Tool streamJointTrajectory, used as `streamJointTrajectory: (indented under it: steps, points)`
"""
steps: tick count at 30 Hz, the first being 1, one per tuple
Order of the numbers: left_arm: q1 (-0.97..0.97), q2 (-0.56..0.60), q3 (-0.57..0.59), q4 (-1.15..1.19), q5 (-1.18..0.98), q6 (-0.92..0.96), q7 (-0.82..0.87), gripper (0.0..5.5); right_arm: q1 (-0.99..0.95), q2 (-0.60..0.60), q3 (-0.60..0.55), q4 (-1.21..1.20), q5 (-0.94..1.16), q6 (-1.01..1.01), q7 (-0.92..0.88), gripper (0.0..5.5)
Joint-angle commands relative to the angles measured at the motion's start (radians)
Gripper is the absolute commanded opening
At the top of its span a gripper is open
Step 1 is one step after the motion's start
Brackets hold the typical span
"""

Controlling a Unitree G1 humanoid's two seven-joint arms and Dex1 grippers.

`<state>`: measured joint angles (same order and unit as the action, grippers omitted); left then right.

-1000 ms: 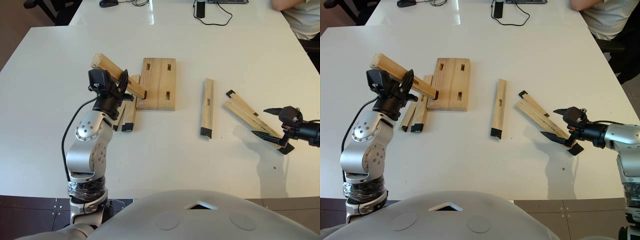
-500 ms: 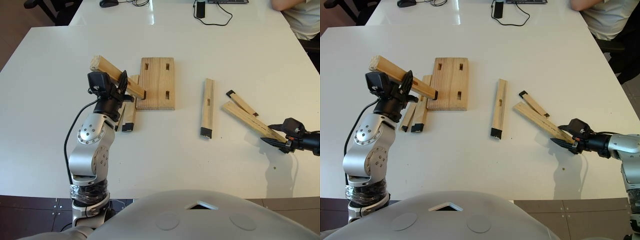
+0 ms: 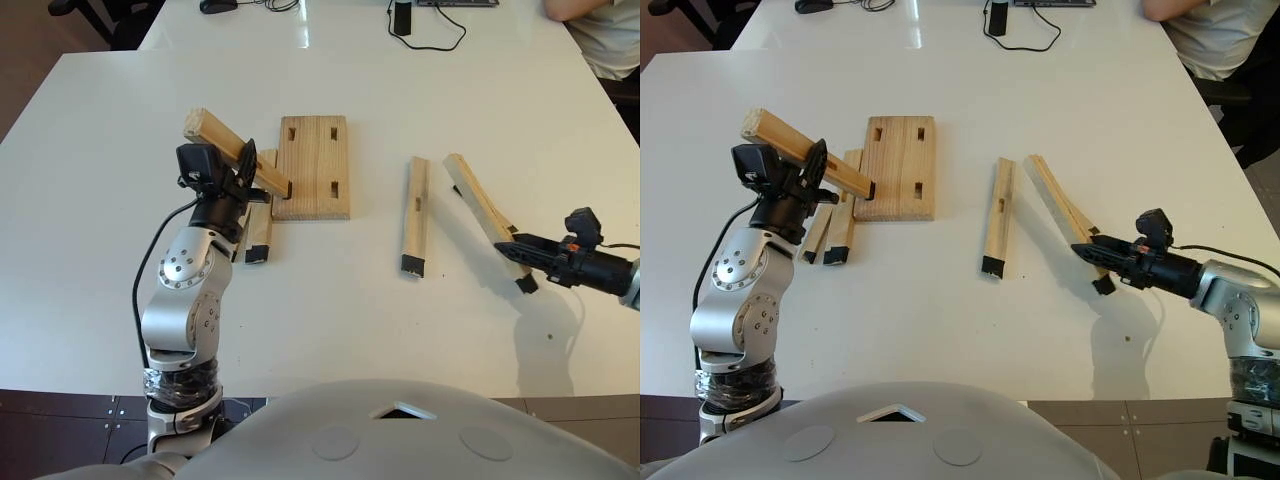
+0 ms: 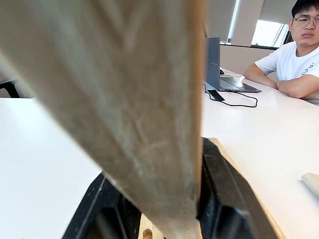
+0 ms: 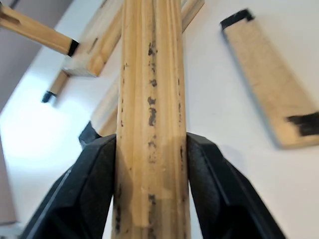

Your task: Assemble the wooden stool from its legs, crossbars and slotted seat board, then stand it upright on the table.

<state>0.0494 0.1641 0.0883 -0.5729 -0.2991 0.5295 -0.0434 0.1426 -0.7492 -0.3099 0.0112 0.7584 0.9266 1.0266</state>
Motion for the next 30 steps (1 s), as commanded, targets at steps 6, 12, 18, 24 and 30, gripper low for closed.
streamJointTrajectory:
  steps: [6, 12, 18, 24, 30]
  points:
    - [-0.005, 0.063, -0.009, 0.132, 0.025, 0.095, -0.039, 1.16, 0.266, 0.530, -0.037, -0.265, 0.981, 0.028, -0.912, 2.03]
    - [-0.008, 0.065, -0.007, 0.139, 0.019, 0.093, -0.036, 1.12, 0.160, 0.559, -0.055, -0.171, 1.039, -0.070, -1.194, 2.03]
    - [-0.010, 0.055, -0.021, 0.145, 0.019, 0.088, -0.028, 1.12, 0.092, 0.489, -0.008, 0.134, 0.734, -0.089, -1.046, 2.03]
    - [-0.006, 0.050, -0.022, 0.148, 0.019, 0.081, -0.025, 1.12, 0.094, 0.462, 0.008, 0.112, 0.640, -0.077, -0.915, 2.96]
    - [0.019, 0.044, -0.025, 0.138, 0.019, 0.076, -0.016, 1.11, 0.127, 0.355, 0.009, -0.110, 0.558, -0.042, -0.807, 3.58]
